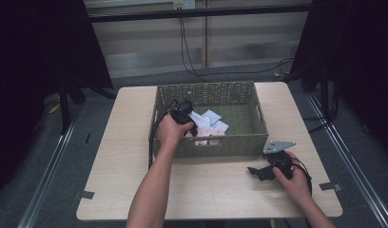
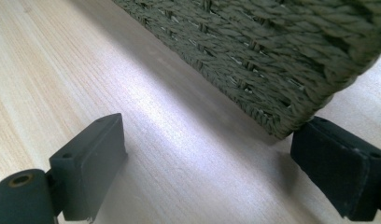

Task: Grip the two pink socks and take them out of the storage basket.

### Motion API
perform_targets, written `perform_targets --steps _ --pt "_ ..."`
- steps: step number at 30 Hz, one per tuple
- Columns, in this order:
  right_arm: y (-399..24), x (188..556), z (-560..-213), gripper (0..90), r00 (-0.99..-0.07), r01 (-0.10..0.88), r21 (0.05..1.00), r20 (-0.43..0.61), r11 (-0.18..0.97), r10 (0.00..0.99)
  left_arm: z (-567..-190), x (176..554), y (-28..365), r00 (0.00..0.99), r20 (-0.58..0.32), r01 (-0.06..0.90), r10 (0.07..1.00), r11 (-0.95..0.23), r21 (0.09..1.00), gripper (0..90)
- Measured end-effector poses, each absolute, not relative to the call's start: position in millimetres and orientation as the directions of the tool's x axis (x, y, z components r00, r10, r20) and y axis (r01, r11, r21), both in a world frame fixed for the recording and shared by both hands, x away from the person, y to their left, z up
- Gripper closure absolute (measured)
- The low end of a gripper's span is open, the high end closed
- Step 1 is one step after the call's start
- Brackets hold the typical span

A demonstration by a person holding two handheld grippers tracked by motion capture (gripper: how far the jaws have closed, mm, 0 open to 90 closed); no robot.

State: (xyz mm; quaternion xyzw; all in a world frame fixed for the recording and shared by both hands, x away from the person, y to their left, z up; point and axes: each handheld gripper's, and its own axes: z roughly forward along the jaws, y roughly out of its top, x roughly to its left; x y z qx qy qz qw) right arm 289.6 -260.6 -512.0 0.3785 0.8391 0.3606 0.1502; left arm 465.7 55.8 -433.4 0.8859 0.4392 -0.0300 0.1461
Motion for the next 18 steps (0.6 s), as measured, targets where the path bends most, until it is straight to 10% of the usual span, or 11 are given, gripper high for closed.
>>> perform_targets --steps 4,18 --pt "-261 290 -512 9.6 -0.669 0.526 0.719 0.021 0.453 0.743 -432 465 58 0.614 -0.184 0.785 0.768 -0.571 0.24 82.4" --pt "-261 290 -512 9.6 -0.669 0.527 0.719 0.023 0.453 0.743 -382 462 64 0.648 -0.193 0.757 0.737 -0.594 0.272 85.6"
